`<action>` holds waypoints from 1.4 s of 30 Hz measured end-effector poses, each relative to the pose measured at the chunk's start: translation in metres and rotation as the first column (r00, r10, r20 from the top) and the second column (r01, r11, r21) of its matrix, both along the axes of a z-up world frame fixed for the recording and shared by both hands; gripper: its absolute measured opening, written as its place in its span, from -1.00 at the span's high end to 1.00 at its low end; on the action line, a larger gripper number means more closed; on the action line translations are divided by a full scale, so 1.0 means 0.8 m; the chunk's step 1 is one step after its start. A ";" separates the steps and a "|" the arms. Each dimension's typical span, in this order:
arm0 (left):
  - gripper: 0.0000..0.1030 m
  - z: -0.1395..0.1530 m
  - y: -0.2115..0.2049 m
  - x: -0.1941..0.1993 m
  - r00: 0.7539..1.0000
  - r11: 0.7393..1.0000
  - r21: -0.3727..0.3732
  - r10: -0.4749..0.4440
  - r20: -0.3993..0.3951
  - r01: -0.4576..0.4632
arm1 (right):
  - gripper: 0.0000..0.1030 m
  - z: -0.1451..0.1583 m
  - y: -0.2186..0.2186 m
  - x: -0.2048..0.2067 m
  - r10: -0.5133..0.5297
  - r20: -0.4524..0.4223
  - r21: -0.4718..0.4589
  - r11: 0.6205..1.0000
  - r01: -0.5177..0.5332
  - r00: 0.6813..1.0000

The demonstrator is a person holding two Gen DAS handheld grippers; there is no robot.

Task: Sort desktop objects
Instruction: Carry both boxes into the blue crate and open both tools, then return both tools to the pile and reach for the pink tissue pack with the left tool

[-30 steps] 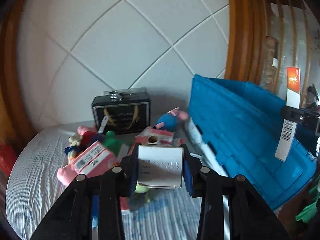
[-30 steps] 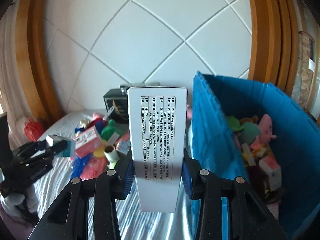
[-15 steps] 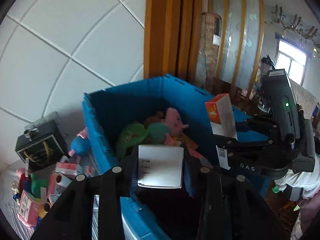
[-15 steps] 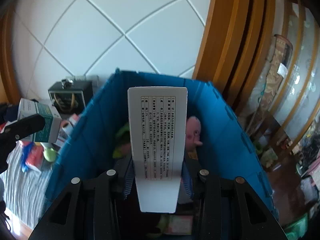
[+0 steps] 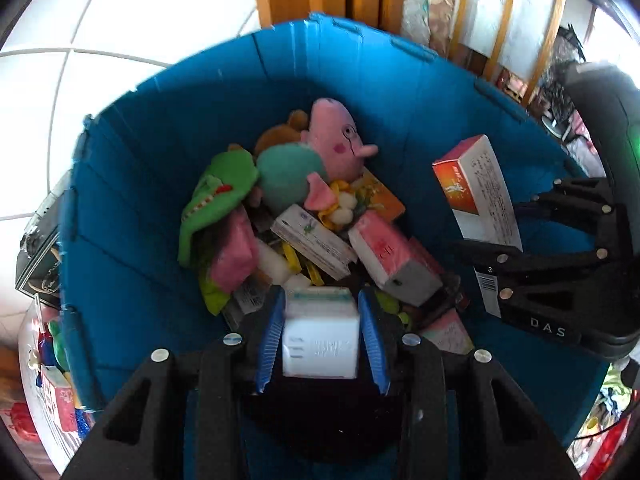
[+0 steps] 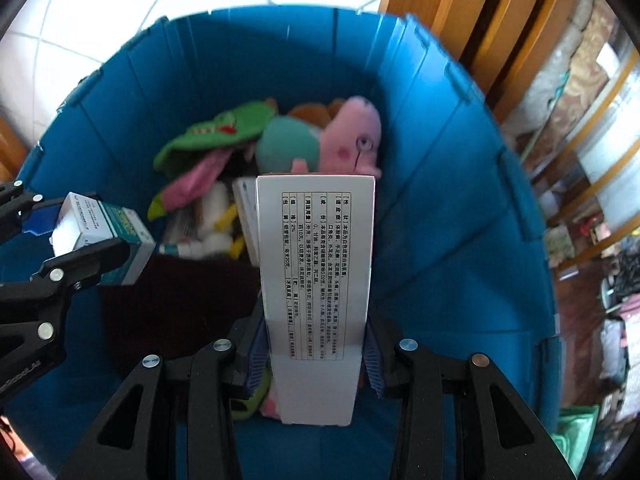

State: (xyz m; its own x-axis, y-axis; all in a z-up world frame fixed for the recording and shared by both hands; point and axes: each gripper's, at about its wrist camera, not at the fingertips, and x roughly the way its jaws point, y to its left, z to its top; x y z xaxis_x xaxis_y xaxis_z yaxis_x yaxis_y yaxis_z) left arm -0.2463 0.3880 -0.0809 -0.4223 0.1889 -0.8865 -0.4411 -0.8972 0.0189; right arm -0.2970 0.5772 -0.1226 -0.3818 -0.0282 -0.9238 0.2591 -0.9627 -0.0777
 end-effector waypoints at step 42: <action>-0.42 0.071 -0.431 0.136 0.832 0.875 0.108 0.482 -0.273 -0.472 | -1.00 0.126 -0.235 0.138 0.302 -0.342 -0.158 0.915 -0.371 0.890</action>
State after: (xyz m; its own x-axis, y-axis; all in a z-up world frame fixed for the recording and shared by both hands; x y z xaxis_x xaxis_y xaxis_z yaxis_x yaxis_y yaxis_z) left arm -0.1377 0.0432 -0.0244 -0.6984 -0.0731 -0.7120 0.0616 -0.9972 0.0420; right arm -0.1863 0.3891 -0.0216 -0.5744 -0.3881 -0.7207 0.5671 -0.8236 -0.0085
